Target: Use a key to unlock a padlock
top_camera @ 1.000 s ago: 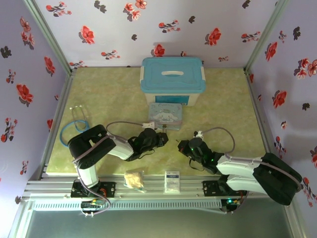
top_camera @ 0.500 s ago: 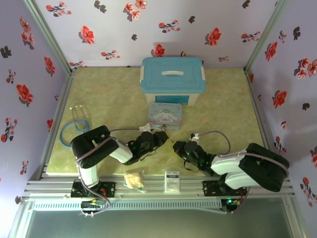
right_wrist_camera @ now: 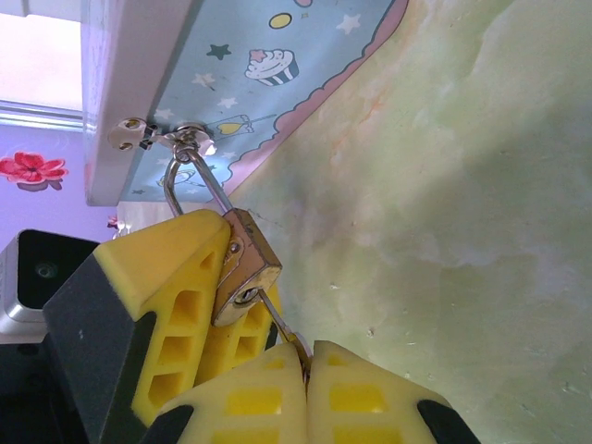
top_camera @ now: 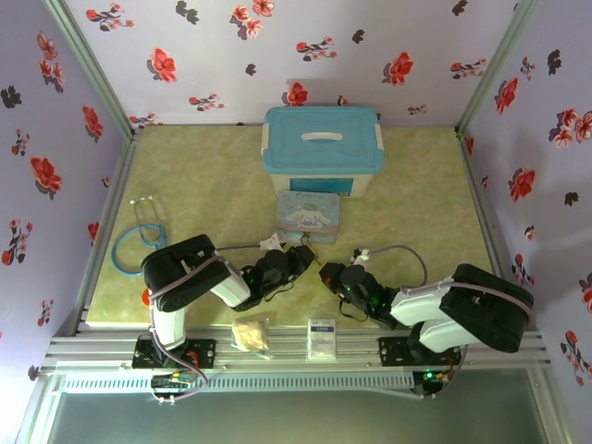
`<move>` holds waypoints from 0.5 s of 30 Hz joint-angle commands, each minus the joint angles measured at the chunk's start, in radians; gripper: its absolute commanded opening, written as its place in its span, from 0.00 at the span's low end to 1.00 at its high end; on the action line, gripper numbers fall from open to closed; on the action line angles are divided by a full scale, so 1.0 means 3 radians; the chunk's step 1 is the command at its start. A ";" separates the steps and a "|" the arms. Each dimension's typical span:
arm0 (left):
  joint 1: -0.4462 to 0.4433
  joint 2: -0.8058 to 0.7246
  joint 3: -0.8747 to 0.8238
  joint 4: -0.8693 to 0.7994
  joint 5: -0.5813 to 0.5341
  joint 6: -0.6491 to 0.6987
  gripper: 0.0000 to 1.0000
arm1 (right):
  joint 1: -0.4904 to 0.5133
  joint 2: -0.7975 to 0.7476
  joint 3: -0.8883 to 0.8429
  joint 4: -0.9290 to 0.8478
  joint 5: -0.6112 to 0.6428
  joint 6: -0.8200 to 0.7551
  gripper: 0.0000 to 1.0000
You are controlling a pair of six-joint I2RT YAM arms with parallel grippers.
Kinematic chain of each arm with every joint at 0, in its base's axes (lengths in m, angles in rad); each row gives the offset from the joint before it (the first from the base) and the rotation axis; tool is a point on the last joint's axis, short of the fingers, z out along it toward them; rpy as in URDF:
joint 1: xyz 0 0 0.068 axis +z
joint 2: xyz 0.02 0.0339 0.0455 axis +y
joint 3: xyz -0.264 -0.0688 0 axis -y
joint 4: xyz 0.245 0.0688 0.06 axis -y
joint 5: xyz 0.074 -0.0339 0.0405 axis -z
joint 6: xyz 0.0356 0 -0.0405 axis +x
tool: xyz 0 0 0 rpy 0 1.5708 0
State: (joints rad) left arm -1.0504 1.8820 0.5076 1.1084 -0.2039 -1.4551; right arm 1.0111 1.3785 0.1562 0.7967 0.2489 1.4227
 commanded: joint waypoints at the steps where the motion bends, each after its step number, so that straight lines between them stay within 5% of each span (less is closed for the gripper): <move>1: -0.0031 0.0008 0.0021 0.0167 -0.0131 -0.0066 0.00 | 0.0019 0.0139 -0.0027 0.0390 0.0133 0.0086 0.00; 4: -0.0065 0.0040 -0.0006 0.0247 -0.0141 -0.0128 0.00 | -0.0001 0.0251 -0.0142 0.0852 0.0206 0.0113 0.00; 15: -0.0124 0.0082 0.0020 0.0293 -0.0132 -0.0170 0.00 | -0.0054 0.0275 -0.0101 0.0962 0.0080 -0.0069 0.00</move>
State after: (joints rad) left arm -1.0664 1.8927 0.5076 1.1484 -0.2546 -1.4960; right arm 1.0050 1.4601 0.1280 0.9905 0.2584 1.4345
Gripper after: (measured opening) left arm 0.143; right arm 0.042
